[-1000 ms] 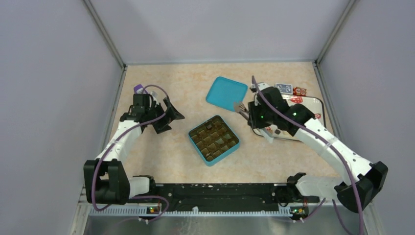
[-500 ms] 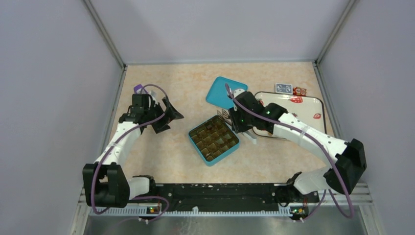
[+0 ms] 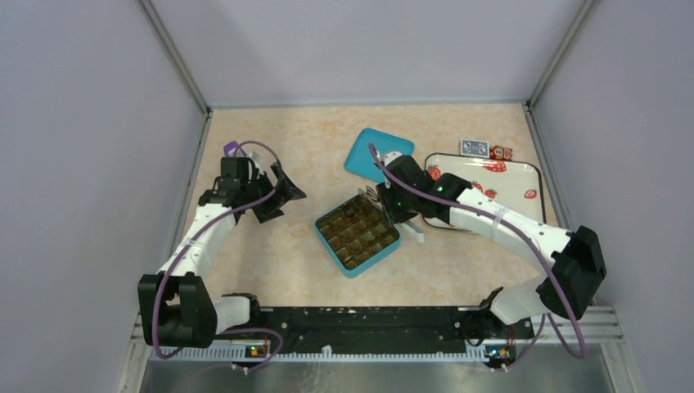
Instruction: Pack the chocolate
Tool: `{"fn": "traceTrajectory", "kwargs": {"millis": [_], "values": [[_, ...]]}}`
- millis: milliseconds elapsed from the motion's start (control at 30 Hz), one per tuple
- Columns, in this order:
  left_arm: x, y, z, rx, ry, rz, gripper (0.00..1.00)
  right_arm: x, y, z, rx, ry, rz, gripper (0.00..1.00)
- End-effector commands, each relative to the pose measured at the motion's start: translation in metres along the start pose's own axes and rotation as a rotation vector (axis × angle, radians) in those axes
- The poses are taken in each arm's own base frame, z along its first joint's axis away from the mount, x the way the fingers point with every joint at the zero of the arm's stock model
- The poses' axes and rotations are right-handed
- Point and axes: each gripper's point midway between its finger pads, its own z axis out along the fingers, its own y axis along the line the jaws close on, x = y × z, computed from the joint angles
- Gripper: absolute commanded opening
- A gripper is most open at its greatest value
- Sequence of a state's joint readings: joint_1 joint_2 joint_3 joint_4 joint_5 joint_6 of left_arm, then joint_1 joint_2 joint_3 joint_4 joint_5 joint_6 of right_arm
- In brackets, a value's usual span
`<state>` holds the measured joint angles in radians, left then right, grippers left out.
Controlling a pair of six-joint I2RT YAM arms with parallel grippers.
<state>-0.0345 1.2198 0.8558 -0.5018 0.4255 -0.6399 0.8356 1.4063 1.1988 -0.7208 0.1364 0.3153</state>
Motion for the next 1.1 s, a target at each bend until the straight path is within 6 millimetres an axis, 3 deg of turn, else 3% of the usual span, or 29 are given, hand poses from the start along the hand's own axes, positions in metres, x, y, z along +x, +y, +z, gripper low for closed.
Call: {"fn": "traceTrajectory", "kwargs": {"millis": [0,233,433,633,800,933,1067], "values": [[-0.012,-0.010,-0.010,0.020,-0.049,0.038,0.98,-0.023,0.013,-0.006,-0.029,-0.074,-0.006,0.29],[-0.010,-0.008,-0.008,0.019,-0.042,0.037,0.98,-0.017,0.016,-0.005,-0.036,-0.058,-0.009,0.30],[-0.010,-0.009,-0.006,0.028,-0.036,0.035,0.98,-0.016,0.016,-0.006,-0.028,-0.058,-0.009,0.39],[-0.009,-0.008,-0.007,0.025,-0.037,0.034,0.98,-0.018,0.017,-0.007,-0.022,-0.066,-0.006,0.43],[-0.008,-0.009,-0.008,0.024,-0.039,0.036,0.98,-0.034,0.013,-0.024,-0.008,-0.155,0.032,0.27],[-0.009,-0.010,-0.009,0.029,-0.040,0.039,0.98,-0.052,-0.002,-0.050,0.042,-0.265,0.075,0.23],[-0.010,-0.012,-0.008,0.037,-0.038,0.037,0.98,-0.050,-0.039,-0.067,0.136,-0.302,0.148,0.23]]}}
